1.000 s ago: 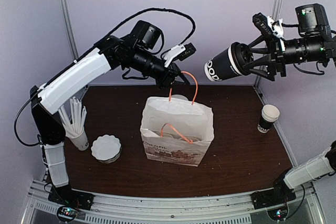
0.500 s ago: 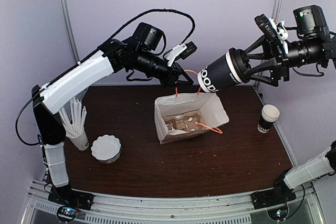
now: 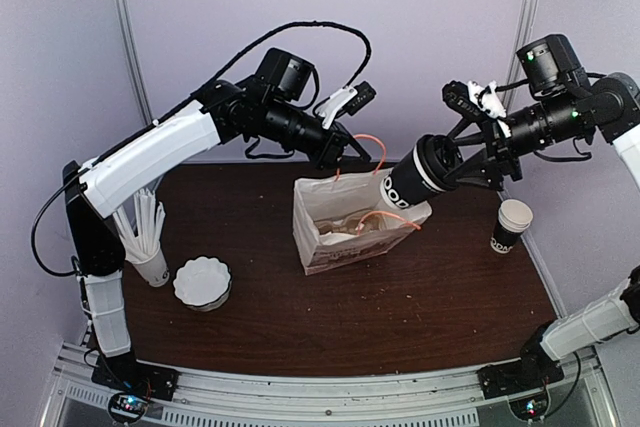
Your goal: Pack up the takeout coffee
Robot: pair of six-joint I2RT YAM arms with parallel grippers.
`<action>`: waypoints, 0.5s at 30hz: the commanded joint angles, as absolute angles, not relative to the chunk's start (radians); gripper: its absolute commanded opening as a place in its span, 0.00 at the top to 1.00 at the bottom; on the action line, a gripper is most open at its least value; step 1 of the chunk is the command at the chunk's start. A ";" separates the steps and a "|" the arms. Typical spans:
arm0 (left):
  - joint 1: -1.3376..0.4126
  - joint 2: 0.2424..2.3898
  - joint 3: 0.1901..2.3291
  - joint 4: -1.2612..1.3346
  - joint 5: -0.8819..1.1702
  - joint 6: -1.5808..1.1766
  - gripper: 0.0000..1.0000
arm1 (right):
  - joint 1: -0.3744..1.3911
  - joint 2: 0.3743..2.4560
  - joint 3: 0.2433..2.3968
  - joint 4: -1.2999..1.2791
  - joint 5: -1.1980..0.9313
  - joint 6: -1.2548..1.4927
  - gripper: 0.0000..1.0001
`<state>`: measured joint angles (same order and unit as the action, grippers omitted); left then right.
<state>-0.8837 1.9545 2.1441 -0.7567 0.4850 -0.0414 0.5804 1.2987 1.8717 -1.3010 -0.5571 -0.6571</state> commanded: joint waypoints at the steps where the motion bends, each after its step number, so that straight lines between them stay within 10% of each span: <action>1: -0.884 1.931 2.134 -0.692 0.479 -0.065 0.95 | 0.611 1.291 1.833 -1.257 -0.461 -0.700 0.27; 15: -0.890 1.927 2.124 -0.667 0.519 -0.102 0.98 | 0.859 1.336 1.707 -1.162 -0.149 -0.759 0.28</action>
